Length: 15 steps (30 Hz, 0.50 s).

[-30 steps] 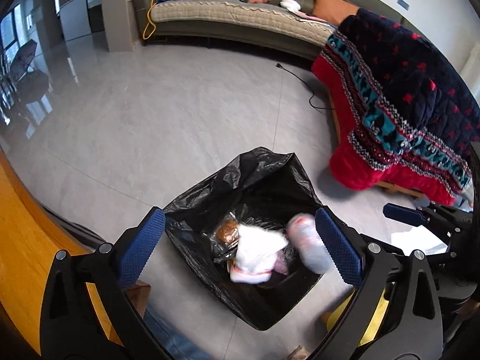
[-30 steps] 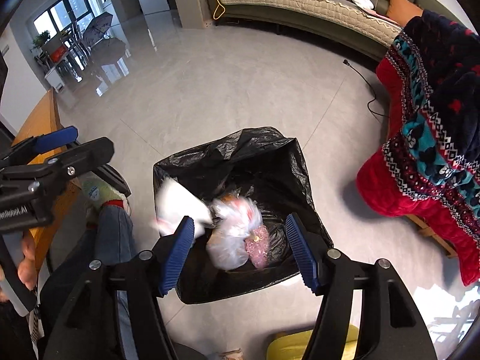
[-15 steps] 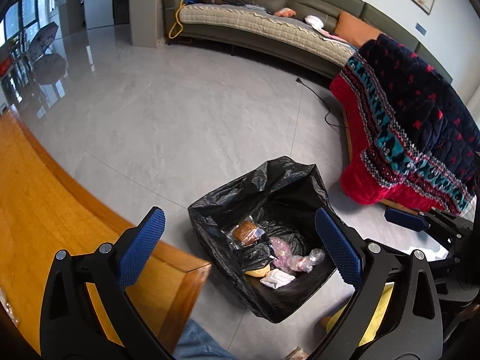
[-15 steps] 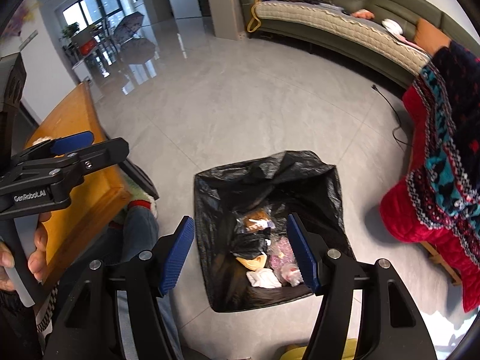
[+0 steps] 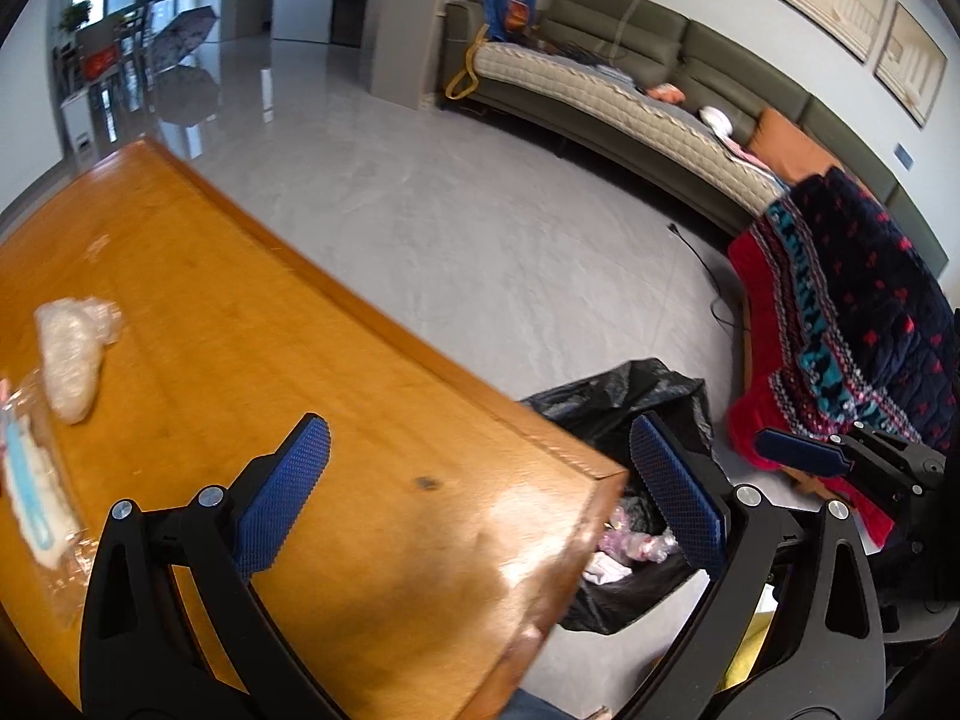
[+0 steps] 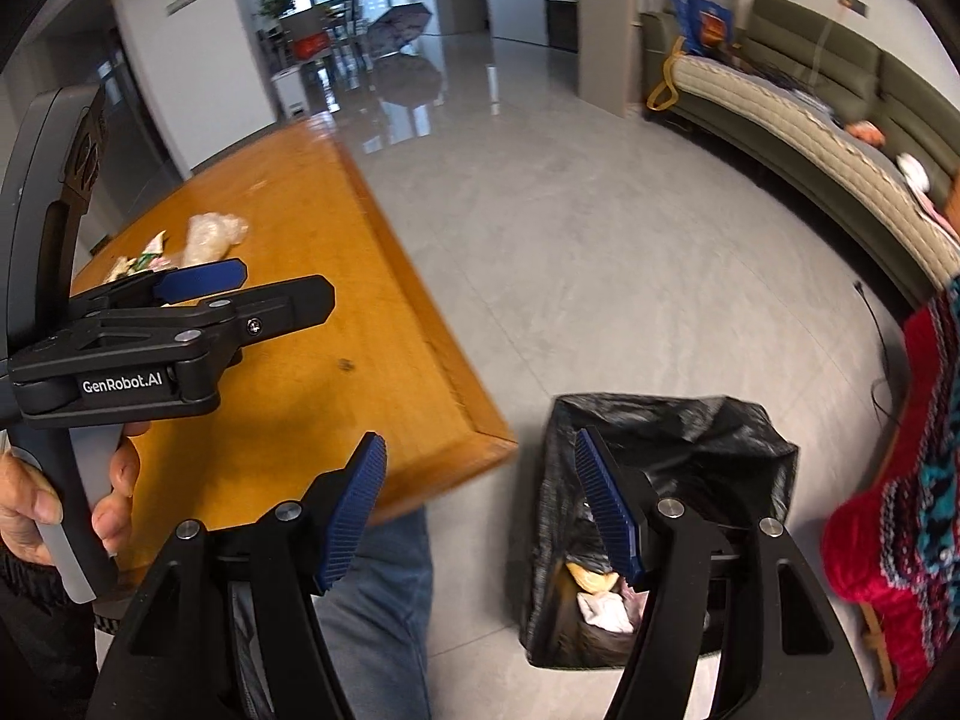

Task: Collect trash
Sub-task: 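Grasp the bagged blue-handled sponge with the left tool while the right tool grasps a clear plastic bag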

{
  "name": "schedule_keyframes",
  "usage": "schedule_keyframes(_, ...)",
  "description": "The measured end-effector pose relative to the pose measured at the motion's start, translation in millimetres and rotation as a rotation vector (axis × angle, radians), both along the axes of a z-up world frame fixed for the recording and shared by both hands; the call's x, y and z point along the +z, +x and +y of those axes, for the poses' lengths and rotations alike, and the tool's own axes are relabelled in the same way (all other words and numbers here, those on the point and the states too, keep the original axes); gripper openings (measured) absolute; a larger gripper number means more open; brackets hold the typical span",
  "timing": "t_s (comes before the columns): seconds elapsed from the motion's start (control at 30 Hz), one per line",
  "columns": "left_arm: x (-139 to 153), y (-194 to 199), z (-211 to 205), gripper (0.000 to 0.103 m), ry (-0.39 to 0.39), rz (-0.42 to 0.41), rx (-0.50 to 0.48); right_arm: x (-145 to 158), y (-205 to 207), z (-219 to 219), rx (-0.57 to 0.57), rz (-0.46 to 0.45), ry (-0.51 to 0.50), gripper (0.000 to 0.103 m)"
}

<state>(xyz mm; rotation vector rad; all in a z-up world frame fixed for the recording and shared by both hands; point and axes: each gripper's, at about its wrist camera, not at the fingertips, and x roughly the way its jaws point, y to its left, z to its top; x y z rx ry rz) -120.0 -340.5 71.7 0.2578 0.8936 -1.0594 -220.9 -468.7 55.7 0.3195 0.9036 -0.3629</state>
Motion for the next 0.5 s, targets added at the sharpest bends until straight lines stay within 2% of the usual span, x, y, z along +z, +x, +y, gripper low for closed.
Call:
schedule_keyframes(0.17, 6, 39, 46, 0.097, -0.014, 0.0, 0.128, 6, 49, 29, 0.106, -0.016, 0.018, 0.066)
schedule_keyframes(0.3, 11, 77, 97, 0.097, -0.011, -0.016, 0.299, 7, 91, 53, 0.193, -0.027, 0.051, 0.066)
schedule_keyframes(0.43, 3, 114, 143, 0.097, 0.033, 0.008, 0.461, 5, 131, 77, 0.264, -0.023, 0.065, 0.066)
schedule_keyframes(0.5, -6, 128, 157, 0.097, 0.052, 0.036, 0.508, 5, 147, 87, 0.294, -0.025, 0.074, 0.066)
